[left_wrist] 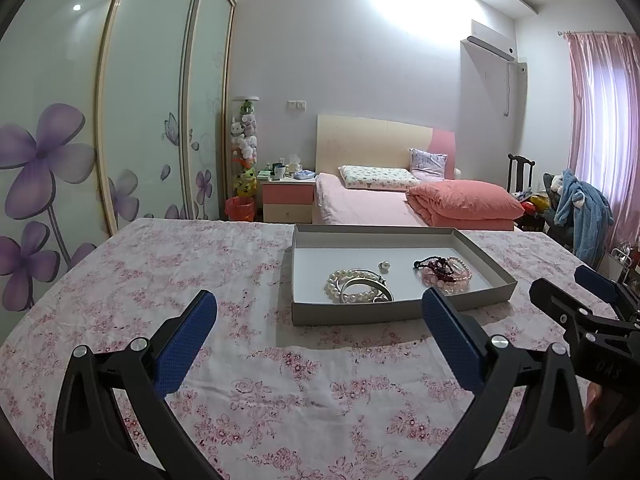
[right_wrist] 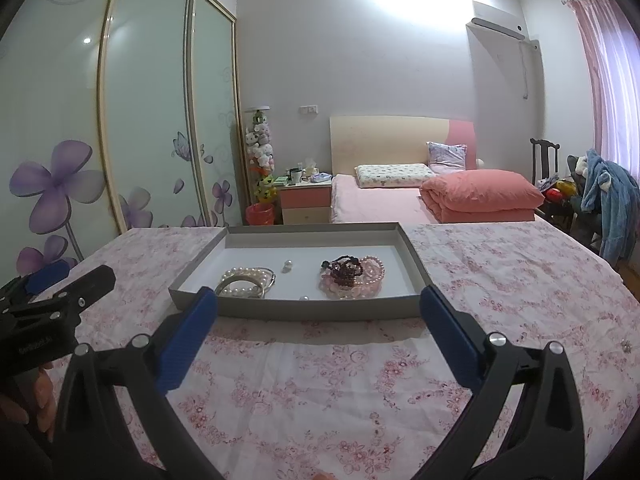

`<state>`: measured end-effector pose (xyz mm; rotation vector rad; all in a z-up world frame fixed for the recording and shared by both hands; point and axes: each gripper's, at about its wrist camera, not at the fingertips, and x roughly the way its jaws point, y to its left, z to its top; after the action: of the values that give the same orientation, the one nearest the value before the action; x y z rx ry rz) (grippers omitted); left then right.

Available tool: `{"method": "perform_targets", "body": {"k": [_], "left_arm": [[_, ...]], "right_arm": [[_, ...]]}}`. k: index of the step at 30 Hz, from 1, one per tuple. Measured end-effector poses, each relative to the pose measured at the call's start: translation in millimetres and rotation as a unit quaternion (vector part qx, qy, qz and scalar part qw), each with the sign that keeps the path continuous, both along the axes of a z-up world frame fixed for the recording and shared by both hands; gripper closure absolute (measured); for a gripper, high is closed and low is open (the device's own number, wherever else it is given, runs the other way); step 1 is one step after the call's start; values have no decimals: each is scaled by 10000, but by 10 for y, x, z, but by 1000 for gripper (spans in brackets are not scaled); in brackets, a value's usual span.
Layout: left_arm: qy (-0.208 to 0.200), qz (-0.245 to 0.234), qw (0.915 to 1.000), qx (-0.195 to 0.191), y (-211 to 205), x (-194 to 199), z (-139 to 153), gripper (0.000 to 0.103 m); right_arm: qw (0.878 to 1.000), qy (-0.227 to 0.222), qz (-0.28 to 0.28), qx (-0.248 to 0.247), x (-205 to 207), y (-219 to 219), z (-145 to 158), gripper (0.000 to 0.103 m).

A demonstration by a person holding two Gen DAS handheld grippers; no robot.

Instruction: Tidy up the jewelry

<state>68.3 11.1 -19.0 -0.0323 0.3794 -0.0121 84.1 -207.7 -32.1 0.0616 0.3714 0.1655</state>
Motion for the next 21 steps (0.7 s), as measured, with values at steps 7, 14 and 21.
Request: {"method": "perform_targets", "body": {"k": [7,14,21], "left_arm": [[3,-1,10000,7,-1,2,-4,2],[36,-17,10000,15,-22,3,12,2],[70,-5,10000,38,-56,18,36,2]], "right_arm": [[10000,5,-6,20,8,-16,3,4],[10000,5,-9,20,9,-19,5,4],[10000,-3,-16,24,12,-22,1,4]]}}
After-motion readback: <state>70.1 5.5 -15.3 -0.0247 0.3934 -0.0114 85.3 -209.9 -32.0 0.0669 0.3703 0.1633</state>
